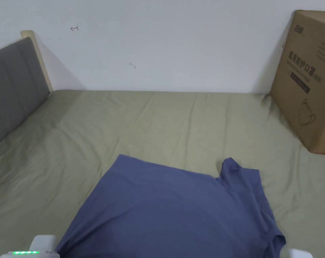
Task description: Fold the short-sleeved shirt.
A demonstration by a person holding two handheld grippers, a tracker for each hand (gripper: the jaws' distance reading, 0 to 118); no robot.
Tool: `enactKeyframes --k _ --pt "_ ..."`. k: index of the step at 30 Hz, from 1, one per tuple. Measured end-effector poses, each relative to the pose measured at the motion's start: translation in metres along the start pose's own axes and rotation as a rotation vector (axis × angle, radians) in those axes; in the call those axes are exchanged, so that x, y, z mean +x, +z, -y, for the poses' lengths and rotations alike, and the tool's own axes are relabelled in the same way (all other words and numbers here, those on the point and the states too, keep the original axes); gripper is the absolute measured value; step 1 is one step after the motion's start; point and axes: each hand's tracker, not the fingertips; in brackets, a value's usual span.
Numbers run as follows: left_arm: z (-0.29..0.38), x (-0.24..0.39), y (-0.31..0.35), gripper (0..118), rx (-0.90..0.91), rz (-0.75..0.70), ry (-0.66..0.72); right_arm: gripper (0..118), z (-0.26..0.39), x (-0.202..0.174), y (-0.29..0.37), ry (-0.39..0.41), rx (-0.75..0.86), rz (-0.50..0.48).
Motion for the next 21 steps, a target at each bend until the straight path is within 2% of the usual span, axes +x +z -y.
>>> enactKeyframes --k 1,2,3,4,5,6,7,11,18,19,20,21 --pt "-0.002 -0.001 0.002 10 0.005 0.005 0.013 11 -0.003 -0.001 0.003 -0.005 0.002 -0.006" --pt "-0.005 -0.003 0.005 23 0.012 0.014 0.033 23 -0.009 0.0 0.008 -0.006 0.0 -0.017" --pt "-0.008 -0.004 0.009 54 0.035 0.028 0.058 44 -0.016 0.0 0.013 -0.001 0.006 -0.027" --pt "-0.012 -0.005 0.014 75 0.065 0.053 0.088 59 -0.021 -0.001 0.017 0.007 0.029 -0.035" --pt "-0.018 -0.004 0.023 86 0.096 0.082 0.115 72 -0.029 -0.002 0.025 0.019 0.081 -0.033" --pt "-0.025 -0.002 0.033 88 0.147 0.122 0.132 86 -0.038 -0.005 0.035 0.03 0.124 -0.025" --pt "-0.032 0.0 0.043 88 0.19 0.143 0.144 89 -0.047 -0.008 0.044 0.038 0.166 -0.025" --pt "-0.071 0.021 0.097 88 0.381 0.164 0.111 88 -0.083 -0.024 0.095 0.055 0.361 -0.067" --pt "-0.109 0.06 0.175 85 0.783 0.198 0.019 88 -0.111 -0.059 0.177 0.101 0.724 0.009" --pt "-0.111 0.065 0.181 81 0.821 0.198 0.022 88 -0.111 -0.063 0.185 0.1 0.759 0.028" --pt "-0.112 0.07 0.188 71 0.862 0.199 0.026 88 -0.112 -0.066 0.19 0.098 0.793 0.037" --pt "-0.111 0.074 0.194 49 0.909 0.21 0.027 85 -0.112 -0.068 0.196 0.097 0.824 0.043"
